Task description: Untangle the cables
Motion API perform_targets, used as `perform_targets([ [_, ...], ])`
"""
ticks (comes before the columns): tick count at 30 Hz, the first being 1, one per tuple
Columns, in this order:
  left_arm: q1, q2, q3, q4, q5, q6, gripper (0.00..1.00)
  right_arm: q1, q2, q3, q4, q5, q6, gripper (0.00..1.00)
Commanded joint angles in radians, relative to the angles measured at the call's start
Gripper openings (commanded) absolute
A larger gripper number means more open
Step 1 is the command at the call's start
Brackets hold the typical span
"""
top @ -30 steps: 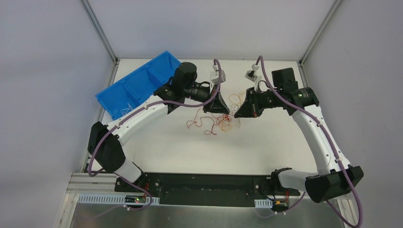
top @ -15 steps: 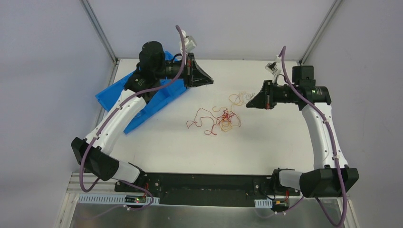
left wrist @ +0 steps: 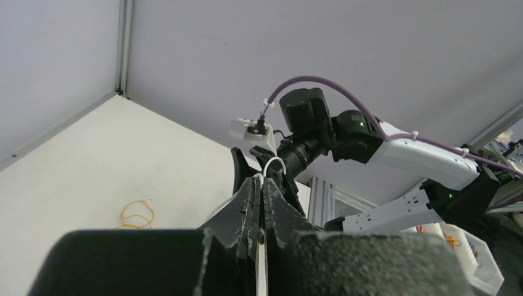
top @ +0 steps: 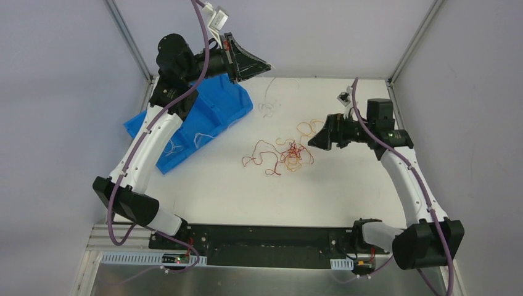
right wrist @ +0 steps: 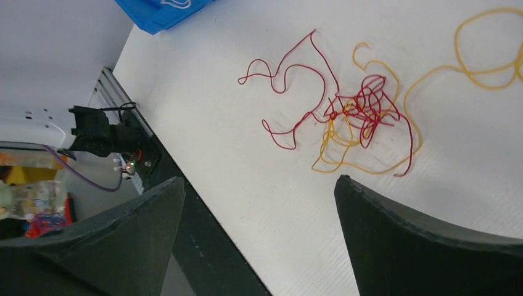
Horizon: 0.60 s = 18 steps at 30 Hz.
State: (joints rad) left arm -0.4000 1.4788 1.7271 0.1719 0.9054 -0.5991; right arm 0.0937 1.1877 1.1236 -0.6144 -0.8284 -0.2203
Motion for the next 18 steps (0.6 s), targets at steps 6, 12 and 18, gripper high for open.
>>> perform_targets([
  [6,-0.028,0.042,0.121,0.043,-0.021,-0.095,0.00,0.238,-0.063,-0.270,0.948,0.166,0.170,0.99],
  [12,-0.087,0.101,0.214,0.058,-0.017,-0.100,0.00,0.331,0.121,-0.221,1.225,0.277,0.210,0.99],
  [18,-0.113,0.157,0.311,0.060,-0.026,-0.104,0.00,0.361,0.225,-0.125,1.294,0.348,0.202,0.58],
])
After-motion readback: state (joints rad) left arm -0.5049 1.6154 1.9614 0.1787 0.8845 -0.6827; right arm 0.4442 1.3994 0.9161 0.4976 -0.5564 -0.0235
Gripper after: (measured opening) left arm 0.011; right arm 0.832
